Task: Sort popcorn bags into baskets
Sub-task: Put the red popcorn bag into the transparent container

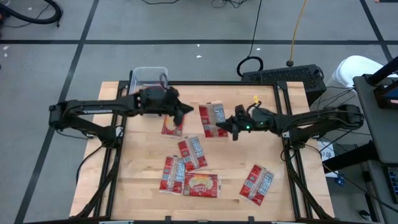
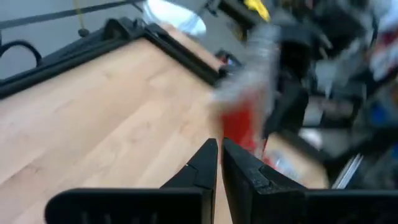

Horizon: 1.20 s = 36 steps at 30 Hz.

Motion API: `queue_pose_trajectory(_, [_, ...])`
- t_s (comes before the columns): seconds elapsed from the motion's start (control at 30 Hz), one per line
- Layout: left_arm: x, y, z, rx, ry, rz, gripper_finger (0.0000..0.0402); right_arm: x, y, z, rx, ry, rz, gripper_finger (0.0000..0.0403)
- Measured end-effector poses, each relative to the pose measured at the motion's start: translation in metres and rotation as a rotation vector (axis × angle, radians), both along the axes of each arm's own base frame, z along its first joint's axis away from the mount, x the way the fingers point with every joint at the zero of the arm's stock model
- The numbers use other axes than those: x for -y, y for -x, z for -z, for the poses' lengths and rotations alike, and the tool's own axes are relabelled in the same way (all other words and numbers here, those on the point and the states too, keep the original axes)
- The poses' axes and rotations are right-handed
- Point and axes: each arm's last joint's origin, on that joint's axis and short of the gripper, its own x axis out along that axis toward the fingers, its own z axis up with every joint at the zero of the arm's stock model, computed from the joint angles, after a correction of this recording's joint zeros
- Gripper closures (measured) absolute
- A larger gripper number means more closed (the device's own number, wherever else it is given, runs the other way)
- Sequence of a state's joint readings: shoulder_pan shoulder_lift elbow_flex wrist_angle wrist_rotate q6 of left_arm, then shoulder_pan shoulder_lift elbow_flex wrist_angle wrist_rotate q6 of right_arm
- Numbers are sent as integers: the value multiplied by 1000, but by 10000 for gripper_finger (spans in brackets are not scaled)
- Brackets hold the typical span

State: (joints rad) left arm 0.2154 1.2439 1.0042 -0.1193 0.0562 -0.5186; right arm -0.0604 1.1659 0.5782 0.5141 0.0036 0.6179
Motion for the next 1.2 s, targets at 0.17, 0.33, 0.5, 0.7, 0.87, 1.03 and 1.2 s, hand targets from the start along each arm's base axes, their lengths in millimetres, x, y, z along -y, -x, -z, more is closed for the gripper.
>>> queue_pose_trajectory(0.17, [-13,14,-12,85,199,-114,375,1,9,-14,21,514,-58,390])
queue_pose_trajectory(0.33, [-22,18,-18,165,540,-106,371,5,11,-34,38,870,-45,390])
queue_pose_trajectory(0.5, [-27,19,-28,243,857,-21,320,9,5,-62,-107,1173,-4,390])
queue_pose_trajectory(0.7, [-38,23,-27,233,1090,-88,201,14,2,-73,-373,1583,54,390])
queue_pose_trajectory(0.87, [-44,27,-20,174,1157,-146,117,16,2,-66,-580,1878,-14,390])
queue_pose_trajectory(1.03, [-46,28,-17,150,1129,-160,79,18,-1,-65,-602,1987,-62,390])
queue_pose_trajectory(1.2, [-51,15,0,90,1097,-175,88,17,-9,-65,-539,2026,-42,389])
